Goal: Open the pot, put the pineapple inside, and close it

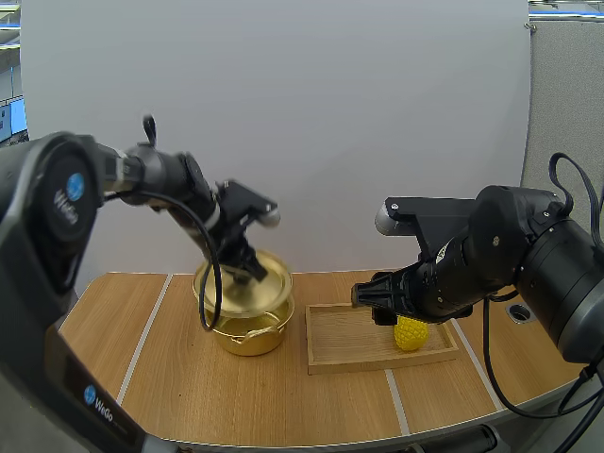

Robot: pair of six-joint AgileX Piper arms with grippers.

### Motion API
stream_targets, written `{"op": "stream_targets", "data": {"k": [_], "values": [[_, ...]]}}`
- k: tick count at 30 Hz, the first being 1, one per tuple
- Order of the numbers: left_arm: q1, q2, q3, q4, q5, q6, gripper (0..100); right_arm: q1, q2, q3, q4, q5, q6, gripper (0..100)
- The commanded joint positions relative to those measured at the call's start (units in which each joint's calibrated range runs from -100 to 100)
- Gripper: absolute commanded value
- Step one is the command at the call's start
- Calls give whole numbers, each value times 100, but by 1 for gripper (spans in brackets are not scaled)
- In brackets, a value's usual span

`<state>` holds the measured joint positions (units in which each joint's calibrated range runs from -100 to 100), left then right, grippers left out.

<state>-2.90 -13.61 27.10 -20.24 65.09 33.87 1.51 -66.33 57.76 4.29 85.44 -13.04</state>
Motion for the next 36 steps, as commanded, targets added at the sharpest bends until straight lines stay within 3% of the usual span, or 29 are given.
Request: {"op": "stream_targets", "data": {"k": [1, 13, 20, 31, 36], "values": [[-22, -549, -527, -26, 61, -111, 0, -24, -24, -41, 12, -93, -39, 100], [-15, -1391, -3118, 119, -25, -546, 0, -24, -24, -41, 12, -93, -39, 100], [-15, -1391, -4397, 452, -1317, -641, 0, -24, -24, -41, -82, -129, -39, 100], [-15, -1391, -5006, 464, -2954, -649, 0, -24, 6, -41, -675, -407, 302, 100], [-15, -1391, -5006, 464, -3015, -649, 0, -24, 354, -41, -1353, -571, 754, 100]]}}
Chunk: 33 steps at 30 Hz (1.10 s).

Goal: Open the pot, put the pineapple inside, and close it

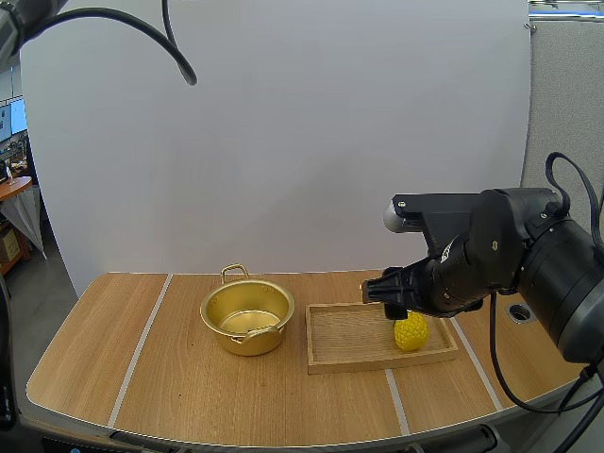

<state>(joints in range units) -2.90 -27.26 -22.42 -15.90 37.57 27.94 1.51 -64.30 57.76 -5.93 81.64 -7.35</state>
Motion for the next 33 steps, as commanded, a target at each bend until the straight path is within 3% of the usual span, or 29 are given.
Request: {"op": "stream_targets", "data": {"k": [1, 16, 21, 27, 33], "values": [[-15, -26, -53, 30, -262, -56, 0, -24, 265, -41, -385, -252, 219, 100], [-15, -26, -53, 30, -262, -56, 0, -115, 1921, -521, -419, -911, 122, 100], [-15, -26, -53, 30, -262, -56, 0, -492, 2303, -535, -293, -1248, -357, 100], [-15, -26, -53, 30, -262, -56, 0, -937, 2731, -535, 794, -1377, -1511, 100], [-15, -26, -53, 30, -262, -56, 0, -1003, 3042, -535, 1007, -1597, -1915, 100]]}}
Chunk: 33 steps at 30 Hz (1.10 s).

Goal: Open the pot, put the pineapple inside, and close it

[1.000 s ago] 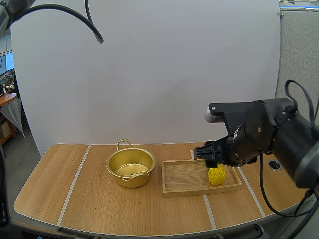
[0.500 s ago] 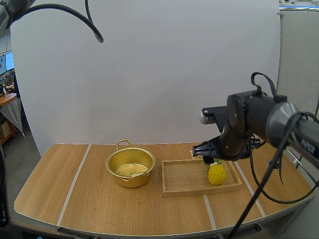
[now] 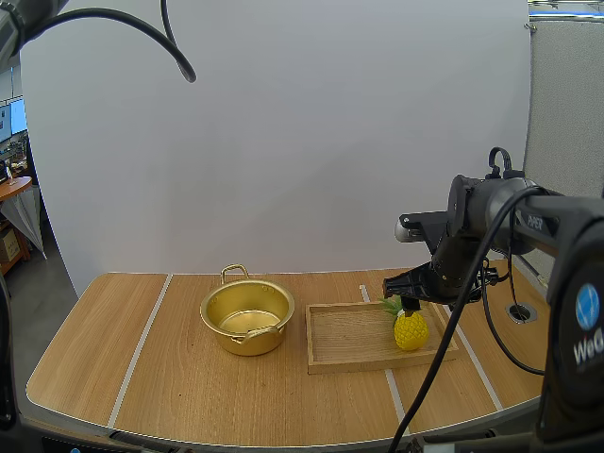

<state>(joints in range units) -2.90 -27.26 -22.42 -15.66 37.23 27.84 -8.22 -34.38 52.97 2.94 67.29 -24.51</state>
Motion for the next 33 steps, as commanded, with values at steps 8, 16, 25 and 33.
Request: {"op": "stream_targets", "data": {"k": [8, 16, 25, 33], "values": [[-15, -26, -53, 7, -228, -46, 0, -30, 167, -56, 149, -439, -310, 100], [-15, -26, -53, 7, -228, -46, 0, -30, 167, -56, 149, -667, -379, 100], [-15, -26, -53, 7, -228, -46, 0, -30, 326, -56, 200, -1078, -560, 100], [-15, -26, -53, 7, -228, -46, 0, -30, 982, -56, 336, -1475, -759, 100]]}}
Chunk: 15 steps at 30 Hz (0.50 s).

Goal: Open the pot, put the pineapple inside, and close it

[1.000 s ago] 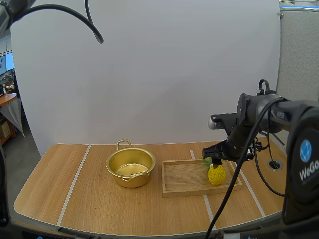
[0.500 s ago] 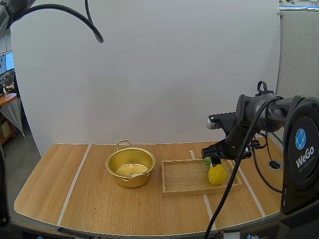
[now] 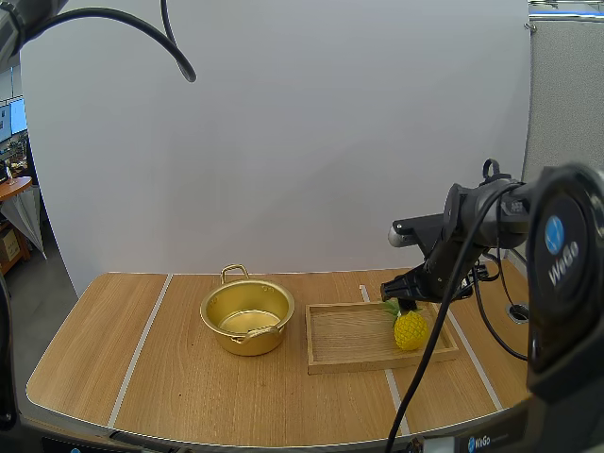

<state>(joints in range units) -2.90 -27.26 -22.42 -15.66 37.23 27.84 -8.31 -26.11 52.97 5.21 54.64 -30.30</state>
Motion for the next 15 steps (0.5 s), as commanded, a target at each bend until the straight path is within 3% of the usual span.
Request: {"op": "stream_targets", "data": {"k": [1, 15], "values": [[-15, -26, -53, 7, -228, -46, 0, -21, 218, -56, 148, -251, -257, 100], [-15, -26, -53, 7, -228, -46, 0, -21, 850, -56, 398, -694, -403, 100]]}}
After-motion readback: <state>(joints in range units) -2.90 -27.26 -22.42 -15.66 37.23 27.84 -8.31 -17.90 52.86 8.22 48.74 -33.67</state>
